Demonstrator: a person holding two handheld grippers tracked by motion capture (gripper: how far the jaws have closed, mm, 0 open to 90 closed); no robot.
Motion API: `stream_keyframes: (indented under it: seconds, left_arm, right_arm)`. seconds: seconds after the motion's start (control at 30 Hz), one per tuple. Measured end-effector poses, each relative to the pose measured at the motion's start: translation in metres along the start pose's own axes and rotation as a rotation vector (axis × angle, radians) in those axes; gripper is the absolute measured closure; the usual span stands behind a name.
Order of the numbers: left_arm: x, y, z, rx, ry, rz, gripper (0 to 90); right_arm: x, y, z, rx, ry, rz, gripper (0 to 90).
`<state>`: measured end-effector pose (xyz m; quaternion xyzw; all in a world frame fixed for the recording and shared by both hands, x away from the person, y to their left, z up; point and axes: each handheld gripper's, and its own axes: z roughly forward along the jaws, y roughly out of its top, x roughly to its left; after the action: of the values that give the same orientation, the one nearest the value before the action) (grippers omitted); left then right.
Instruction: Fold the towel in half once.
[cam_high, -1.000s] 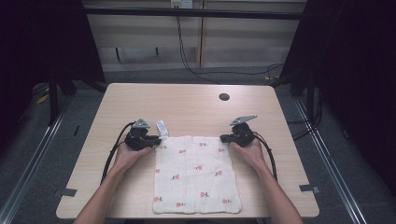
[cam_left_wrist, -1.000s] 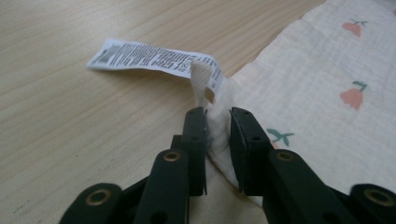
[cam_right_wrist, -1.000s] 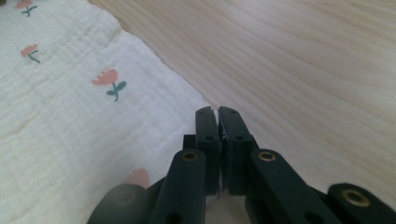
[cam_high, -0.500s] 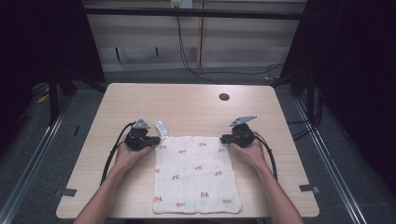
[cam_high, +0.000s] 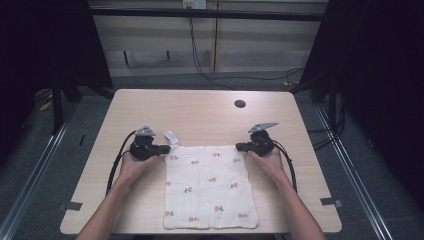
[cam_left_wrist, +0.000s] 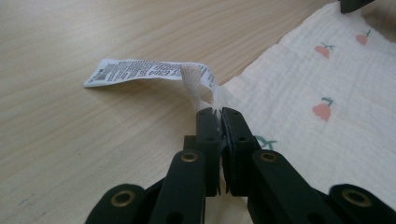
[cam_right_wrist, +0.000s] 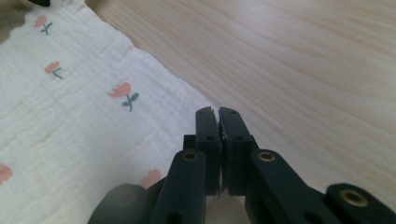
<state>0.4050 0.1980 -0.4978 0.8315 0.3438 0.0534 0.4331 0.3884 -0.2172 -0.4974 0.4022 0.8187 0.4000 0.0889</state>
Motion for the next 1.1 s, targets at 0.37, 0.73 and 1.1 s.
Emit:
stream_keyframes:
  seconds: [0.37,0.73,1.1]
  left_arm:
    - [-0.011,0.020,-0.022,-0.097,0.008,0.041,86.6]
    - [-0.020,0.032,-0.032,-0.143,-0.007,0.079,86.9]
    - [-0.027,0.035,-0.039,-0.156,-0.032,0.092,86.9]
  right_arm:
    - [0.000,0.012,-0.031,-0.118,0.002,0.001,87.2]
    - [0.005,0.020,-0.051,-0.204,0.002,-0.001,87.4]
    - [0.012,0.017,-0.069,-0.216,0.047,0.000,87.4]
